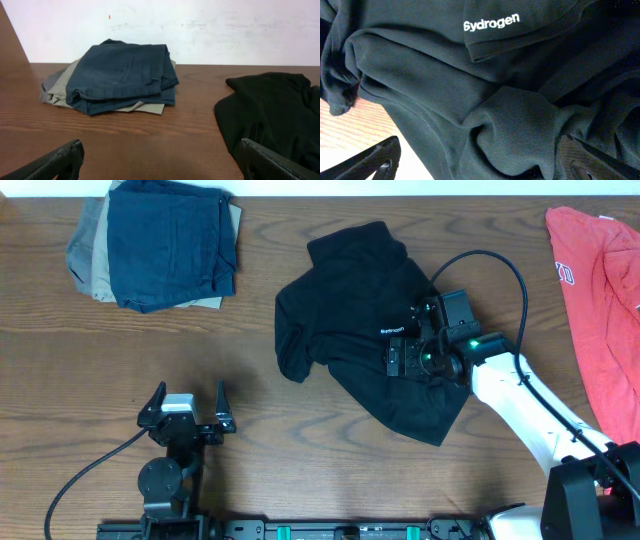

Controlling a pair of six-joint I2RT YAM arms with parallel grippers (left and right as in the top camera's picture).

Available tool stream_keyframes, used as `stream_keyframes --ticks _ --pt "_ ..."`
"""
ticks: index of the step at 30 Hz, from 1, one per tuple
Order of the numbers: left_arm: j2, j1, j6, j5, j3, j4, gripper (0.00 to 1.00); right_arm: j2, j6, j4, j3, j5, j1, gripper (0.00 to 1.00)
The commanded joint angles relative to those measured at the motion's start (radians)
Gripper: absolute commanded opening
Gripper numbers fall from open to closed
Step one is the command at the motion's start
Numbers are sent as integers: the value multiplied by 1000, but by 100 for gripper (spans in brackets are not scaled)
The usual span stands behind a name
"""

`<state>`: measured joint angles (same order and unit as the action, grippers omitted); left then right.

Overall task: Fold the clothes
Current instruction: 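Grasp the right side of the black shirt with the right gripper, then reach the left gripper to the black shirt's left sleeve and grasp it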

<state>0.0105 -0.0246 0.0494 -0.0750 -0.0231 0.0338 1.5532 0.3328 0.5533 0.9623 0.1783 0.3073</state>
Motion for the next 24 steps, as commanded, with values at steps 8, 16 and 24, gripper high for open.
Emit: stream_keyframes --ticks 8,16,24 --pt "-6 -2 2 -10 19 29 98 7 14 -2 4 -10 10 99" --pt "-6 -2 -15 -140 19 0 98 7 14 -2 4 -10 10 99" --pt "2 -2 -168 -644 19 8 98 7 14 -2 4 -10 10 99"
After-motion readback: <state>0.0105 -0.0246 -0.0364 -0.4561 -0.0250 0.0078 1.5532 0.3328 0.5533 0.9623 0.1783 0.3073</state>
